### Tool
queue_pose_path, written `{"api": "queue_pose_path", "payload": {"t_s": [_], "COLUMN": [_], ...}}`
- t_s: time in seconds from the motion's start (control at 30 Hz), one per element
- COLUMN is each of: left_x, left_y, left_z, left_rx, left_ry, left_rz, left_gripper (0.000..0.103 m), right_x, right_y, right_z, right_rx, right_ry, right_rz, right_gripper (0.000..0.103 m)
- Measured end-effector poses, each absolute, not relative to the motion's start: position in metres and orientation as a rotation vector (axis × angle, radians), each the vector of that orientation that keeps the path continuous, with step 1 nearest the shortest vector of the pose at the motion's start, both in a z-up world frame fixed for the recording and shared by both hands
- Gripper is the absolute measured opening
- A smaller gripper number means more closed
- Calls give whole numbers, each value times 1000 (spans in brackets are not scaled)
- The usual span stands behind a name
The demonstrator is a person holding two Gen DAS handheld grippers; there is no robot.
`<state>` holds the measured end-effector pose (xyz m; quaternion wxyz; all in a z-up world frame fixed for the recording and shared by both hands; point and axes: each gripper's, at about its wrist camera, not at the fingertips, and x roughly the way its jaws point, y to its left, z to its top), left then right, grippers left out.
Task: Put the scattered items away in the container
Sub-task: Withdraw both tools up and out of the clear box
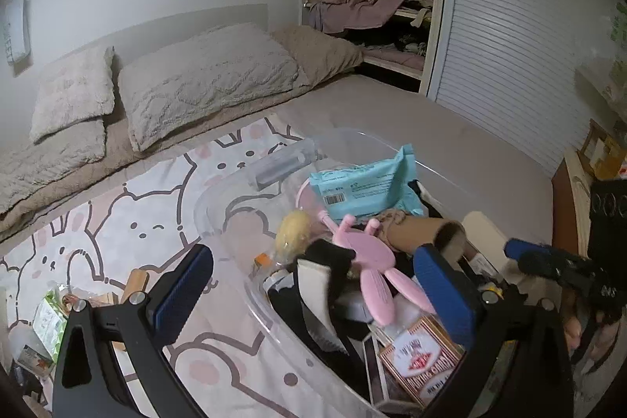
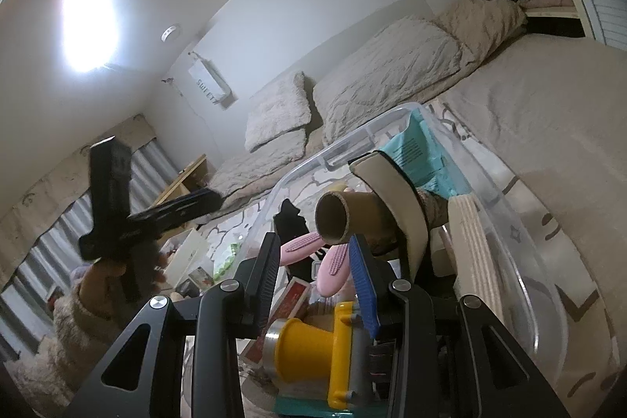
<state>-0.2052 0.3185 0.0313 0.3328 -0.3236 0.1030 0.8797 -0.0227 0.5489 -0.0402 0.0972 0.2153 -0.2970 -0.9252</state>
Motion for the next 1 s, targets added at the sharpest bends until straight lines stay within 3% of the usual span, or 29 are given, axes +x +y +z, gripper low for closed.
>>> {"api": "queue_pose_path", "payload": {"t_s": [0.3, 0.6, 0.7, 0.87, 0.93, 1.0], "left_x": [-166, -134, -125, -112, -108, -106], "left_y": [304, 286, 279, 273, 270, 266], "left_z": [34, 44, 45, 41, 40, 39], "left_rx": [-801, -766, -761, -773, -775, -773], "left_ry": [212, 165, 153, 163, 162, 151], "left_rz": [2265, 2284, 2297, 2328, 2343, 2349], "left_gripper": [103, 103, 103, 103, 103, 103], "right_x": [-20, -18, -16, -8, -6, -5], "right_y": [555, 547, 547, 545, 544, 541], "right_z": [-40, -36, -34, -30, -28, -26], "right_rx": [616, 629, 616, 563, 559, 546], "right_ry": [-919, -828, -817, -792, -772, -739], "right_rz": [-2748, -2791, -2835, -2879, -2908, -2939], "right_gripper": [37, 38, 77, 81, 103, 103]}}
